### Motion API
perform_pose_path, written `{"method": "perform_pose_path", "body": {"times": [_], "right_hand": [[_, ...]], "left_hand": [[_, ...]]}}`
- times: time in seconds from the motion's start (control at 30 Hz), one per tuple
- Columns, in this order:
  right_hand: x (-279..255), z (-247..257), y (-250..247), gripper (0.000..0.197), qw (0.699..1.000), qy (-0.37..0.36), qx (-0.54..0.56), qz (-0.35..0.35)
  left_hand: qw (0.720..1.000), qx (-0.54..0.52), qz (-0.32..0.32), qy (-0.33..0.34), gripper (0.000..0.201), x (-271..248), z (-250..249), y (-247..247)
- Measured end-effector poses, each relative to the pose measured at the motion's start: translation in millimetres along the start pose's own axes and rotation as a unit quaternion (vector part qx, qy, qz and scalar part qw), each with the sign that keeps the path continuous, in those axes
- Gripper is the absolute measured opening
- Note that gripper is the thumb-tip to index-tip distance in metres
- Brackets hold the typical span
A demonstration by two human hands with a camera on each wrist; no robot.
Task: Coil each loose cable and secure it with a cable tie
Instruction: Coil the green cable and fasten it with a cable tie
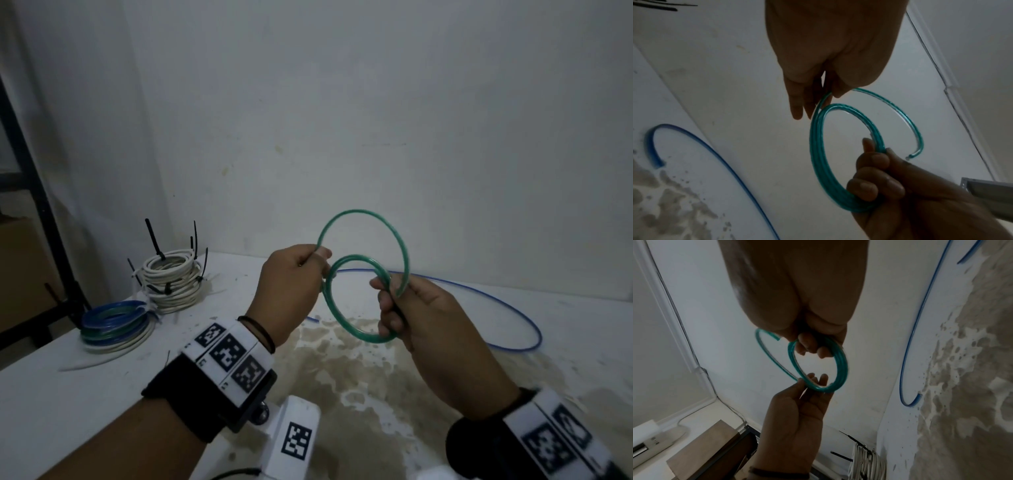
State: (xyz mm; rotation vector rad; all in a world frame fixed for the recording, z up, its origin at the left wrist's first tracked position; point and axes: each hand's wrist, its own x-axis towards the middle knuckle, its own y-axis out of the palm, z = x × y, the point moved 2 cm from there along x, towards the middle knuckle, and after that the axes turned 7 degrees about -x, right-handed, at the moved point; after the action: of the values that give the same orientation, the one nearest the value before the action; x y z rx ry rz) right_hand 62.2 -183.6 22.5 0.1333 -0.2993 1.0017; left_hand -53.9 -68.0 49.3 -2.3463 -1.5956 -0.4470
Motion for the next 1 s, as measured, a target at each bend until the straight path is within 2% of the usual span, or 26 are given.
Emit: {"method": "perform_pose_path", "body": {"times": [0.13, 0.27, 0.4, 0.57, 0.7, 0.77, 0.87, 0.93, 1.0], "right_hand": [[4, -1, -5, 0.033, 0.999, -0.020, -0.045, 0.012], [10, -4, -8, 0.033, 0.998, -0.023, -0.030, 0.040], [10, 0, -10, 0.016, 0.998, -0.028, -0.005, 0.056], [11, 1, -17, 0.018, 0.997, -0.027, -0.007, 0.074], [12, -1, -18, 0.018, 0.996, -0.013, -0.031, 0.081], [12, -3, -19, 0.019, 0.995, -0.003, -0.044, 0.088], [11, -4, -22, 0.018, 0.993, 0.015, -0.044, 0.108], [11, -5, -25, 0.020, 0.992, 0.029, -0.041, 0.120], [11, -8, -29, 0.027, 0.990, 0.046, -0.015, 0.134]], "left_hand": [[0.994, -0.075, 0.063, -0.038, 0.021, -6, -11, 3], [0.993, -0.054, 0.102, -0.037, 0.028, -8, -18, 4], [0.986, -0.052, 0.141, -0.079, 0.030, -10, -19, 7], [0.977, -0.068, 0.176, -0.103, 0.035, -13, -14, 7], [0.966, -0.085, 0.209, -0.126, 0.032, -18, -12, 11], [0.968, -0.024, 0.230, -0.101, 0.028, -19, -11, 13], [0.956, 0.140, 0.259, 0.003, 0.024, -22, -8, 15], [0.949, 0.173, 0.260, 0.030, 0.028, -22, -5, 16], [0.949, 0.181, 0.256, 0.029, 0.031, -22, -2, 17]]}}
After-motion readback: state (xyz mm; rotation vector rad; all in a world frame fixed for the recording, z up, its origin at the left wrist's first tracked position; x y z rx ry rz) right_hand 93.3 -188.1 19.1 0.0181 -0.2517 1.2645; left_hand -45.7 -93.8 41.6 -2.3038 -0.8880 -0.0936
